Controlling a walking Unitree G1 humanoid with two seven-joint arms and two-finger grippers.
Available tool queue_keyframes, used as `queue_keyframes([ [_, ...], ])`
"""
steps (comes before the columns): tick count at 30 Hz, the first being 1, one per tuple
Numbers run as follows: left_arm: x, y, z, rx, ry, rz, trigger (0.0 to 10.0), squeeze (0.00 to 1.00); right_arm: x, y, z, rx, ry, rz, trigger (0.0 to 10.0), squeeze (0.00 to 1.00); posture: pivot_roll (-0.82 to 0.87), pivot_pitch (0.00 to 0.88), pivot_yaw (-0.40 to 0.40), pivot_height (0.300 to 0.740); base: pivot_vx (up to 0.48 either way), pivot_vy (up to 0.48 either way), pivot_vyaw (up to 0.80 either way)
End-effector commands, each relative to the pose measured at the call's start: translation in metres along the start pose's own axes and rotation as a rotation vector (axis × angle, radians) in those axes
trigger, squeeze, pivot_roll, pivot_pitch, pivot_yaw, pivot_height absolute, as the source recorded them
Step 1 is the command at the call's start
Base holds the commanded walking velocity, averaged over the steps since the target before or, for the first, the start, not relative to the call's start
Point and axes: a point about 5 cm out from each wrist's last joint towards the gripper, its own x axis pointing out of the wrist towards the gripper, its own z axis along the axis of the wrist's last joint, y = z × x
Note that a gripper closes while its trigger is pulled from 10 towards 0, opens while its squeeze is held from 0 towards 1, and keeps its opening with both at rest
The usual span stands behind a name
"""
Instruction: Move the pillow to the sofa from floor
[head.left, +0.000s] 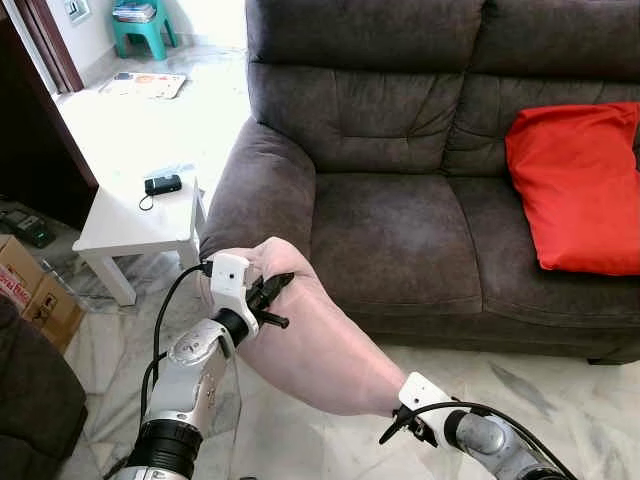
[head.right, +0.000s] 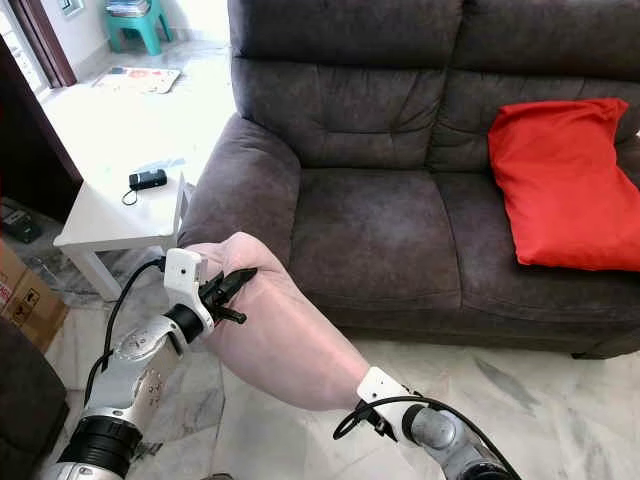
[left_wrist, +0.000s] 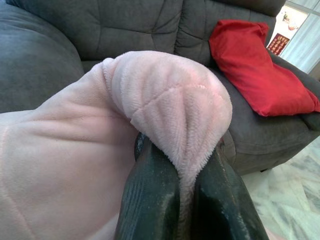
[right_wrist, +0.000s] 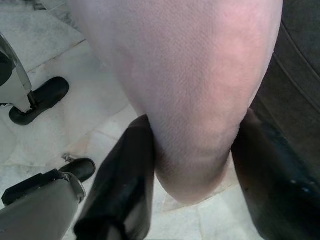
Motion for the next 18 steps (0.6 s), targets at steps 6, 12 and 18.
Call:
queue_keyframes([
  [6,0.0064,-0.0058,0.0232,0.032,-0.096,-0.044,10.0,0.00,-0.0007,-0.0005,-0.0004,0.016,-0.009,-0.003,0.0,0.00,0.12,0.008,-0.063,0.740,0.000,0.000,0.00],
  [12,0.0064,-0.0050,0.0227,0.039,-0.093,-0.040,10.0,0.00,-0.0006,-0.0023,0.0013,0.018,-0.019,-0.014,0.0,0.00,0.12,0.010,-0.062,0.740,0.000,0.000,0.00],
  [18,0.0041,-0.0040,0.0194,0.047,-0.081,-0.031,10.0,0.00,0.0000,-0.0035,0.0042,0.039,-0.037,-0.035,0.0,0.00,0.12,0.022,-0.060,0.740,0.000,0.000,0.00],
])
